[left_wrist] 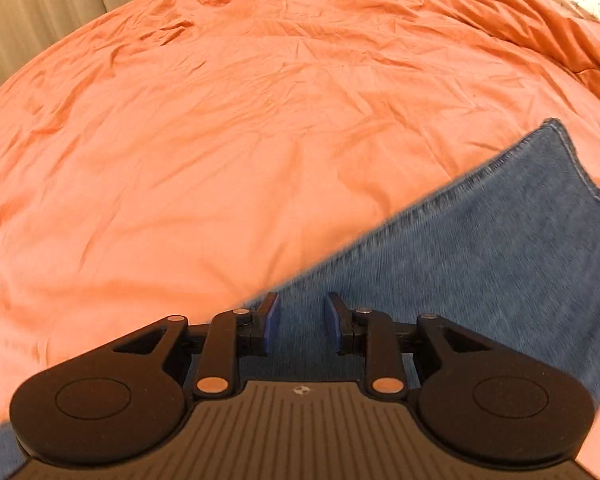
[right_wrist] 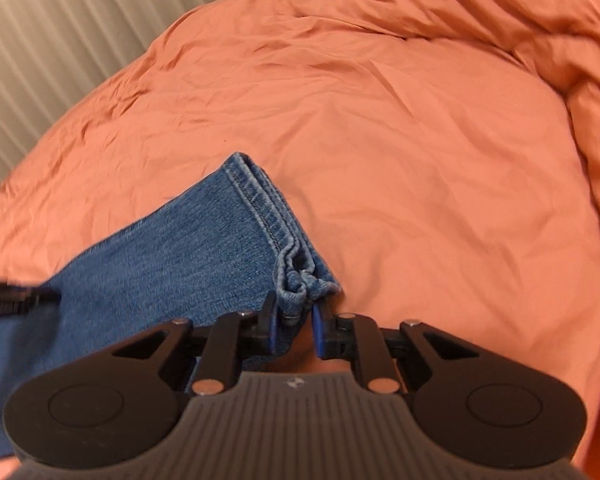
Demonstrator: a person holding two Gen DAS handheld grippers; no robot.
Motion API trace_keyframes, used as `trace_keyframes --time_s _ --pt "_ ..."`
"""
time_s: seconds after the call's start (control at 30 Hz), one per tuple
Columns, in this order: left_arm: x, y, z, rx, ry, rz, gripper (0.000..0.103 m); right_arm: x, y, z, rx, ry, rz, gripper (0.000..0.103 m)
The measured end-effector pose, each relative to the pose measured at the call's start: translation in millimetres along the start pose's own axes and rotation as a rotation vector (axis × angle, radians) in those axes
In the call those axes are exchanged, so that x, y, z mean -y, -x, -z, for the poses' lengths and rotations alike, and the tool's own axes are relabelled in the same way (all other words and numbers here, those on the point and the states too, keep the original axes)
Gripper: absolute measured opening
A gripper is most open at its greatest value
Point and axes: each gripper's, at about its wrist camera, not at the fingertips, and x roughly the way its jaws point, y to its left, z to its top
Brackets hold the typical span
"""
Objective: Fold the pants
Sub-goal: 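Lift the hem with the right gripper and fold the leg toward the waistband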
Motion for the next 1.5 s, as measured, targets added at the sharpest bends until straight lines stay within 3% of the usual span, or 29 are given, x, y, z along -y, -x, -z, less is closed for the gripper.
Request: trace_keyframes --time_s 0.17,0.3,0.53,0.73,0.83,0.97,1.23,1.5 --pt "5 -13 -9 -0.004 0.014 -0.013 0.031 -5 2 -4 -0.003 0.045 0.013 0.012" --pt "6 6 -4 -0.007 0.022 -0.020 0.031 -6 3 -4 -0.007 0.052 0.021 0.012" --pt "40 46 43 -0.065 -0.015 0.041 0.027 -18 10 -6 0.000 0.097 0.050 0.011" --pt "60 75 86 -0.093 0.054 0.061 0.027 -29 27 -12 0.030 0.103 0.053 0.011" --pt "62 83 104 -0.073 0.114 0.076 0.017 -40 41 -19 0.054 0.121 0.048 0.011" --pt "59 86 120 -0.054 0.217 0.097 0.016 -64 63 -32 0.088 0.157 0.032 0.011" --pt "42 143 162 -0.032 0.402 0.073 0.029 -168 122 -53 0.195 0.343 -0.036 0.010" --pt "-24 216 241 -0.004 0.529 -0.113 0.034 -316 156 -19 0.214 0.500 -0.230 0.010"
